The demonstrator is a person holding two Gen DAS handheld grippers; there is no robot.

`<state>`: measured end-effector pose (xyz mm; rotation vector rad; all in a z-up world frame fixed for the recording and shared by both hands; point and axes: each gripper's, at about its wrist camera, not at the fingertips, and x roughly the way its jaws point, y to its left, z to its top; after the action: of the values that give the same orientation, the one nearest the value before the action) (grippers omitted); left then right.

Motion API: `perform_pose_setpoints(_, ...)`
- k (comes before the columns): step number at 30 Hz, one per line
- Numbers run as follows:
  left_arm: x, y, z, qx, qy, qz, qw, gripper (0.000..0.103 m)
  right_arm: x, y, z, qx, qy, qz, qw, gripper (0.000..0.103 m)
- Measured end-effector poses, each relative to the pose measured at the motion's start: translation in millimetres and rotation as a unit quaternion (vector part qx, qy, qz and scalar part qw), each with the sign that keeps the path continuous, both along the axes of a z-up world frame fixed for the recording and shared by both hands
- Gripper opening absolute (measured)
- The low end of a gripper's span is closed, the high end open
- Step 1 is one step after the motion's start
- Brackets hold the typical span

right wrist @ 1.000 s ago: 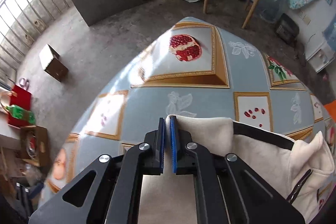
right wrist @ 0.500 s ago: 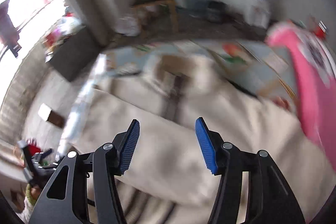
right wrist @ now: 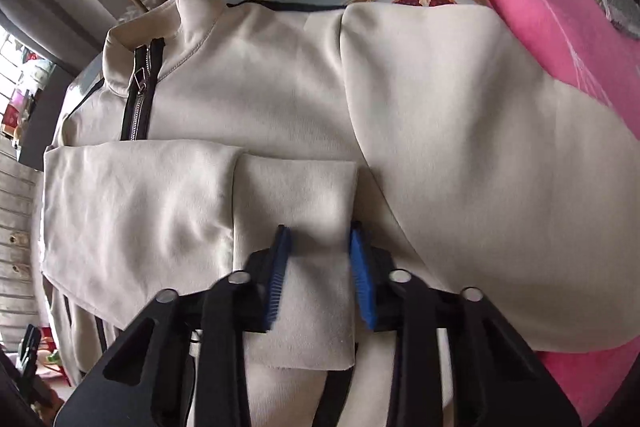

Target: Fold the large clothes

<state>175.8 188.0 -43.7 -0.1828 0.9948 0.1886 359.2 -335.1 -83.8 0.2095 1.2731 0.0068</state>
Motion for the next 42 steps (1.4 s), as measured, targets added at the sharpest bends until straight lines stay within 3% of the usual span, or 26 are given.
perform_pose_setpoints(2,-0.7,-2.1,0.4,0.007,0.002,0.001,1.0000,0.097,0.6,4.5,5.8,0.009,-0.011,0.006,1.000,0.009)
perform_pose_setpoints(8,5.0,-9.2,0.6,0.029,0.005,-0.001,0.9996,0.097,1.1,15.6,75.8,0.026,-0.112,0.042,0.993,0.009)
perform_pose_setpoints(10,4.6,-10.9,-2.0,0.034,0.009,-0.003,0.9994,0.097,6.0,11.1,82.2,0.012,-0.126,0.035,0.991,0.009)
perform_pose_setpoints(16,-8.8,-8.4,-9.3,0.014,0.017,-0.015,0.9996,0.097,-5.7,-25.1,22.4,0.024,-0.032,0.009,0.999,0.014)
perform_pose_setpoints(18,-19.8,-6.0,-5.3,0.006,0.007,-0.026,0.9996,0.097,-27.3,-36.4,24.5,0.054,-0.044,0.005,0.998,0.022)
perform_pose_setpoints(19,-27.7,-3.3,-2.3,0.001,0.001,-0.032,0.9995,0.097,-45.4,-43.8,30.0,0.069,-0.058,-0.001,0.996,0.036)
perform_pose_setpoints(21,-44.4,2.6,4.5,-0.019,-0.013,-0.042,0.9989,0.097,-81.0,-54.6,41.6,0.082,-0.085,-0.012,0.993,0.051)
perform_pose_setpoints(25,-74.0,0.1,12.8,-0.036,-0.031,-0.074,0.9961,0.097,-170.2,-75.3,49.7,0.102,-0.100,-0.033,0.989,0.052)
perform_pose_setpoints(30,-100.2,-18.1,6.3,-0.070,-0.023,-0.111,0.9910,0.095,-261.0,-85.6,21.4,0.123,-0.072,-0.078,0.987,0.052)
perform_pose_setpoints(32,-103.6,-26.3,0.7,-0.086,-0.021,-0.119,0.9889,0.085,-288.5,-83.2,14.7,0.127,-0.079,-0.089,0.985,0.052)
perform_pose_setpoints(33,-104.0,-29.4,-3.2,-0.091,-0.015,-0.121,0.9883,0.075,-297.2,-81.8,12.9,0.131,-0.082,-0.090,0.984,0.052)
perform_pose_setpoints(37,-99.4,-38.6,-25.8,-0.107,0.025,-0.115,0.9873,0.046,-303.3,-67.1,6.8,0.144,-0.071,-0.076,0.984,0.048)
perform_pose_setpoints(42,-105.3,-46.0,-27.8,-0.077,0.014,-0.111,0.9907,0.034,-308.5,-52.4,-1.9,0.133,-0.063,-0.069,0.987,0.028)
